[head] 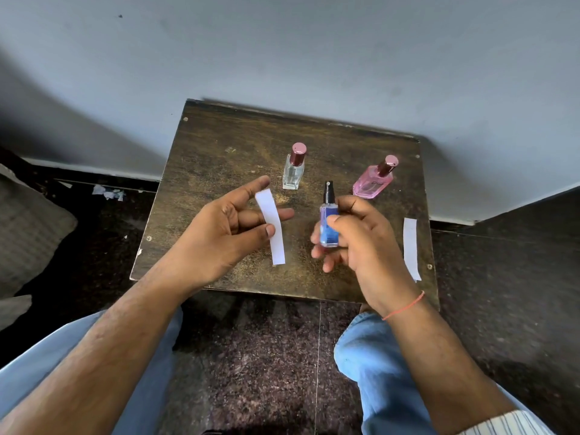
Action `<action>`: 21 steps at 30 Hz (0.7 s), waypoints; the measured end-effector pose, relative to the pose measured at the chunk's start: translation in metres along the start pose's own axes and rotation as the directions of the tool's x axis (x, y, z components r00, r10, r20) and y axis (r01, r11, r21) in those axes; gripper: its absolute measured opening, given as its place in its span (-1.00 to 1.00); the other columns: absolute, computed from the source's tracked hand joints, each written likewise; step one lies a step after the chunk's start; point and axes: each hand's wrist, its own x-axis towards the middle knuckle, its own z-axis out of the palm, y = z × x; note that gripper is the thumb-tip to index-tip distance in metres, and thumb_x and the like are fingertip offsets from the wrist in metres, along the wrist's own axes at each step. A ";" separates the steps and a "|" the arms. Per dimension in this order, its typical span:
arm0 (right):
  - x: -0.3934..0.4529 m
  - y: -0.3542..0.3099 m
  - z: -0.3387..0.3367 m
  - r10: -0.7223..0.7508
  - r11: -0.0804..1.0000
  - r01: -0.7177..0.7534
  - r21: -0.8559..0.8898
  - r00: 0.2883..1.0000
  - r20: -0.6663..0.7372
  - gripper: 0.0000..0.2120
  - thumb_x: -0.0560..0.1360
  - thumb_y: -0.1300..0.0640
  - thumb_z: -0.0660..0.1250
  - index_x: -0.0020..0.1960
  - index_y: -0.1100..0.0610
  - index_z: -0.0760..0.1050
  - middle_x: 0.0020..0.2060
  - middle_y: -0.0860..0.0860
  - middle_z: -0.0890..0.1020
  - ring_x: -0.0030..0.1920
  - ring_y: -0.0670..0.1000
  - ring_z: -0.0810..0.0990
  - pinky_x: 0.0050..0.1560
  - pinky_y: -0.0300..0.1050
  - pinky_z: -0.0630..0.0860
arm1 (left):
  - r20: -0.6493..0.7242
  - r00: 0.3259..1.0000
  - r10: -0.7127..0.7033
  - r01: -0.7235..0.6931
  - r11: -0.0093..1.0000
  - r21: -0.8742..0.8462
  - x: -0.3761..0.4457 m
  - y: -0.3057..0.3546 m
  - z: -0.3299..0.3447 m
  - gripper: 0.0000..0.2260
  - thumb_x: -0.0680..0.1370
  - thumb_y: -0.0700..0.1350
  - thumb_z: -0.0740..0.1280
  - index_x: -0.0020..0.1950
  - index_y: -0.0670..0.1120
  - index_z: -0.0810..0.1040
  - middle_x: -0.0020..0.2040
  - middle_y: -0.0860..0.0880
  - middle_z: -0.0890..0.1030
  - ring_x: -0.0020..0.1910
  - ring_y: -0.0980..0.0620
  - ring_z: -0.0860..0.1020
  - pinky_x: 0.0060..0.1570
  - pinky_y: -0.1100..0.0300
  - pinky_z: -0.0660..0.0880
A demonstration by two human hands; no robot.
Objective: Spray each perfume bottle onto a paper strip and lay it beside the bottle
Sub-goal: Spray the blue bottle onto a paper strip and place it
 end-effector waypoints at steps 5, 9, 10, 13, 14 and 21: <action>-0.007 -0.012 0.002 0.167 0.921 -0.206 0.330 0.976 0.143 -0.85 0.51 0.08 0.21 0.06 0.08 0.43 -0.32 0.04 0.42 -0.44 -0.02 0.33 -0.44 -0.18 0.20 | -0.025 1.000 -0.012 0.011 0.999 -0.034 0.001 -0.001 0.000 -0.35 0.65 -0.36 0.38 0.70 -0.11 0.23 0.16 -0.06 0.80 0.35 0.12 0.67 0.41 0.22 0.54; -0.006 -0.012 0.003 0.214 0.911 -0.265 0.317 0.959 0.186 -0.57 0.67 -0.08 0.19 0.32 0.20 0.60 -0.27 0.01 0.34 -0.36 -0.06 0.28 -0.43 -0.17 0.23 | -0.019 1.000 -0.015 0.014 1.000 -0.028 0.000 0.003 0.000 -0.52 0.66 -0.30 0.39 0.56 -0.06 0.44 0.18 -0.01 0.79 0.31 0.13 0.69 0.39 0.24 0.56; -0.006 -0.012 0.004 0.220 0.908 -0.270 0.320 0.958 0.186 -0.53 0.69 -0.10 0.16 0.36 0.20 0.60 -0.26 0.01 0.35 -0.35 -0.05 0.28 -0.43 -0.17 0.24 | -0.010 1.000 -0.020 0.020 0.999 -0.026 -0.001 0.004 0.001 -0.57 0.66 -0.28 0.39 0.52 -0.05 0.49 0.18 -0.01 0.79 0.30 0.12 0.70 0.38 0.22 0.58; -0.006 -0.012 0.005 0.226 0.902 -0.275 0.334 0.957 0.180 -0.59 0.72 -0.13 0.15 0.22 0.15 0.61 -0.21 0.01 0.41 -0.31 -0.05 0.34 -0.41 -0.16 0.24 | 0.009 0.999 -0.047 0.047 0.998 -0.040 -0.002 0.003 0.002 -0.67 0.67 -0.29 0.38 0.42 -0.08 0.60 0.17 -0.01 0.80 0.27 0.11 0.72 0.22 0.32 0.62; -0.006 -0.013 0.005 0.225 0.902 -0.274 0.334 0.958 0.177 -0.65 0.71 -0.12 0.18 0.17 0.12 0.59 -0.18 0.01 0.45 -0.31 -0.05 0.36 -0.40 -0.15 0.24 | 0.012 0.998 -0.056 0.057 0.997 -0.044 -0.002 0.003 0.003 -0.70 0.67 -0.29 0.38 0.39 -0.09 0.62 0.17 -0.01 0.80 0.26 0.10 0.73 0.16 0.34 0.62; -0.006 -0.014 0.007 0.166 0.953 -0.194 0.231 0.977 0.136 -0.79 0.65 -0.06 0.33 0.14 0.06 0.46 -0.14 0.16 0.65 -0.36 0.03 0.47 -0.46 -0.18 0.35 | -0.033 0.998 -0.055 0.053 0.996 -0.070 -0.001 0.000 0.004 -0.72 0.66 -0.29 0.40 0.35 -0.10 0.64 0.13 -0.06 0.81 0.20 0.04 0.76 0.13 0.28 0.66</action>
